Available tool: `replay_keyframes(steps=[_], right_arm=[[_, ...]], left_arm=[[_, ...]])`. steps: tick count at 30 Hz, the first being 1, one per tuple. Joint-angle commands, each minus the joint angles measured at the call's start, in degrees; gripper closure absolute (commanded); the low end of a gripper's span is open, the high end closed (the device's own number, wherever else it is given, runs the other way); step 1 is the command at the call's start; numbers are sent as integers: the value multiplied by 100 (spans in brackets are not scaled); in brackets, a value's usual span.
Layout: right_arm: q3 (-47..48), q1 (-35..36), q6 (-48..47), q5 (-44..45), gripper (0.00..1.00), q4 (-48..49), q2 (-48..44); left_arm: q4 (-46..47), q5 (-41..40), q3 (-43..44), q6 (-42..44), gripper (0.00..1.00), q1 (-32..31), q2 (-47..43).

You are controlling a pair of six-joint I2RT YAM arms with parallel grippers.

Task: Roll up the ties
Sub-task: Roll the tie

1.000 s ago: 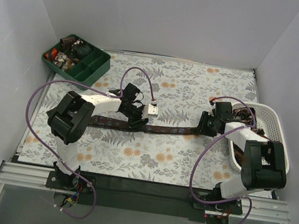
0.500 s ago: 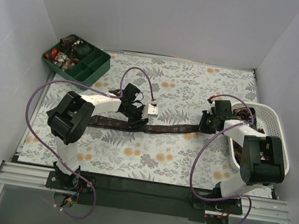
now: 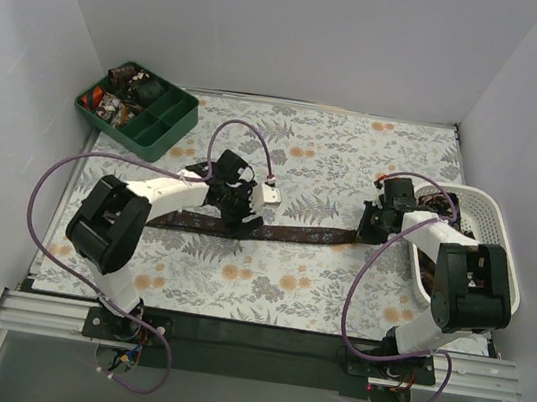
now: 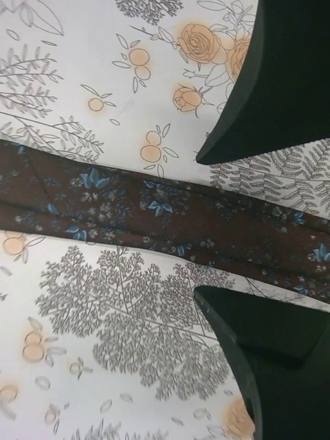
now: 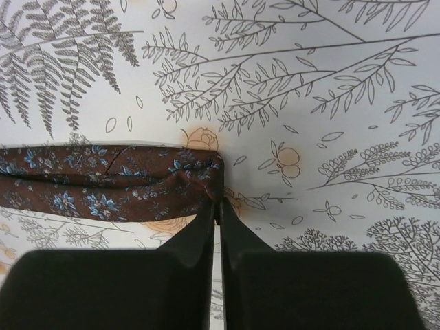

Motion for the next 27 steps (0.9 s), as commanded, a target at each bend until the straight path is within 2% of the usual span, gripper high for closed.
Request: replay_keyframes(steps=[1,3,4,5,6,8,9,12,20,27], right_arm=[[316,35,175,158,91,-583,-230],[421,35,122,185,77,-741,-283],[439,35,87,194,66,-785,-361],[457,43,52,203,61,-829,-405],[492,35,8,220,50,-856,-458],[527,35,-36,238,38,-917,-616],[527,43,-62,212,28,-926,-652],[562,35,-142,150,17,-1005,-810],[457,35,-230,-26,15,-1032,-1153],[440,35,-265,-123,15,-1032,-1197]], left_arm=[[569,-340,-223,-456,32,-408,-856],[964,-419,-268,-561,31,-629,-937],[1088,-420,-268,-667,31,-822,-919],[1194,-428,-259,-694,31,-919,-780],[1395,-455,-242,-711,30,-1120,-683],[1519,-472,-93,-642,30,-1315,-316],[1546,-481,-14,-606,29,-1490,-174],[1616,-657,320,-483,28,-1649,361],[1784,-692,1085,-342,28,-1659,1181],[1687,-412,1331,-456,34,-1536,1673]])
